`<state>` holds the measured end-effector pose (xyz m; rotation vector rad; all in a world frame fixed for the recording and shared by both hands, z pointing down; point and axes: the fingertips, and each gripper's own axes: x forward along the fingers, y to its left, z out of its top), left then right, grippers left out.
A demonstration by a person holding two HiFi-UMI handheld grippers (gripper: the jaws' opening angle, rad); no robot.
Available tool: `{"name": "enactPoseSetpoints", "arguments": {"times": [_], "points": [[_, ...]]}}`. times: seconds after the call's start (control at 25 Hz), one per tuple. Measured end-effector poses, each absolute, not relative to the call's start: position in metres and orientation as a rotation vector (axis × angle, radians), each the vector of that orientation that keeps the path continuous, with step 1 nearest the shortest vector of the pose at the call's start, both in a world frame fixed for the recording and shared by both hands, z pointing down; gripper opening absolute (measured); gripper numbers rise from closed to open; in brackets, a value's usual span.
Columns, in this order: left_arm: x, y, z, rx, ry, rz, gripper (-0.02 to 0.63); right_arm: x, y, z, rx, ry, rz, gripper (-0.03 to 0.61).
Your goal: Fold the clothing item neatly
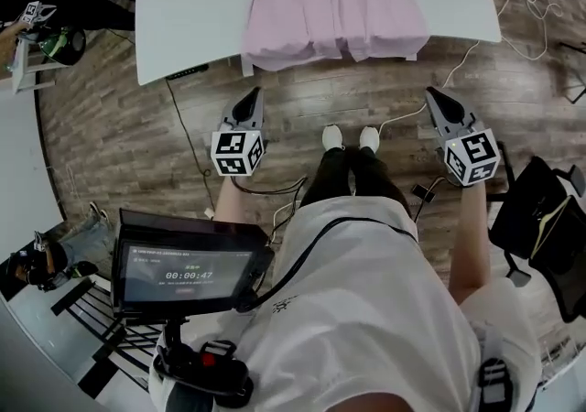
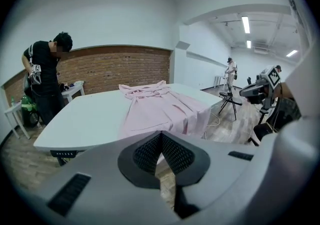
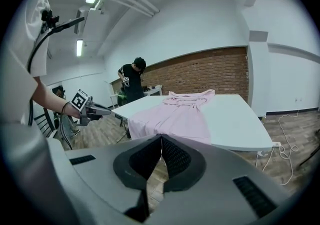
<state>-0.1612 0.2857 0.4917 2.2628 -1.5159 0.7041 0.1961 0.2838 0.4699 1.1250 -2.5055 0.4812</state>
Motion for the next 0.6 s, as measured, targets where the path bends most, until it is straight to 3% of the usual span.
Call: {"name": "enactPoseSetpoints", "arguments": {"times": [0.6], "points": [[-0.231,0.256,0.668,2.257,-1.503,0.73,0.003,0.215,0.24,0.632,1.247,-2.39,0.387,0.005]]}}
